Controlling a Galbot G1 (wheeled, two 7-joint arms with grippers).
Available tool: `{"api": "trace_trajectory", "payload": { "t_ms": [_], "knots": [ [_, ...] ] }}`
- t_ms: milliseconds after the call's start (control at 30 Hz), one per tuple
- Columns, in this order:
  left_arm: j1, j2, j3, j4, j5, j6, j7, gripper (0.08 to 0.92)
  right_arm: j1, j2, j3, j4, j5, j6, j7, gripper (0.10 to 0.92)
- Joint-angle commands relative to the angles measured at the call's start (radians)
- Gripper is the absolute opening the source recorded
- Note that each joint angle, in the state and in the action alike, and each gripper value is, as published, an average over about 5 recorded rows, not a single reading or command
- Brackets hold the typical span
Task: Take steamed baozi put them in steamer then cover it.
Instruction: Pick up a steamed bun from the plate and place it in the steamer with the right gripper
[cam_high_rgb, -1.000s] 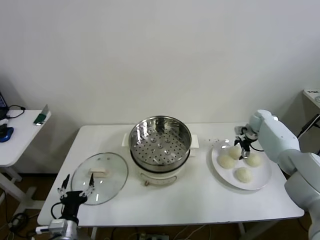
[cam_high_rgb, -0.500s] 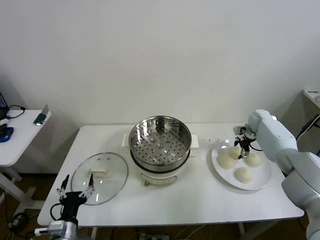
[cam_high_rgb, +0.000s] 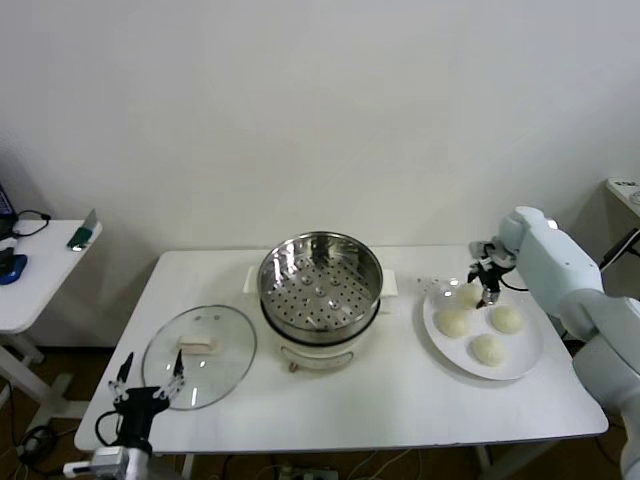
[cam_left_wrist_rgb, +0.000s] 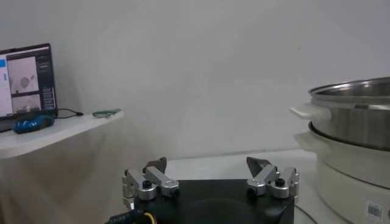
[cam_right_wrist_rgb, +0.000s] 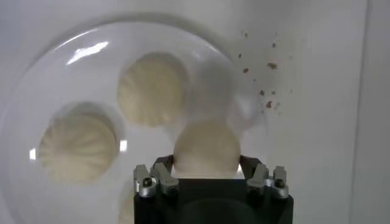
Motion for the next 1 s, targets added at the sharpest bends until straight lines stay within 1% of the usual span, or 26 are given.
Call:
{"api": "trace_trajectory", "payload": {
  "t_ms": [33, 233, 400, 500, 667, 867, 1000],
  "knots": [
    [0.016, -0.002, -0.006, -0.019, 0.001, 0.000, -0.004, 0.823, 0.200, 0.001, -0.244, 0.118, 0.188, 0.056, -0.059, 0.719],
    [0.027, -0.006, 0.000, -0.032, -0.017, 0.004, -0.034, 0.823, 0.363, 0.064, -0.398, 0.231, 0.319, 0.126, -0.096, 0.721],
    [0.027, -0.004, 0.004, -0.034, -0.020, 0.004, -0.042, 0.823, 0.441, 0.169, -0.434, 0.257, 0.329, 0.202, -0.111, 0.721],
    [0.023, -0.003, 0.008, -0.032, -0.020, 0.005, -0.041, 0.823, 0.458, 0.228, -0.432, 0.274, 0.304, 0.248, -0.113, 0.721],
    [0.017, -0.005, 0.009, -0.031, -0.018, 0.006, -0.040, 0.823, 0.451, 0.298, -0.432, 0.344, 0.239, 0.313, -0.106, 0.721],
    [0.006, -0.006, 0.009, -0.038, -0.015, 0.018, -0.033, 0.823, 0.389, 0.375, -0.422, 0.357, 0.109, 0.391, -0.082, 0.721],
    [0.001, -0.006, 0.011, -0.037, -0.013, 0.021, -0.031, 0.823, 0.327, 0.419, -0.386, 0.333, -0.021, 0.450, -0.040, 0.721]
  ]
}}
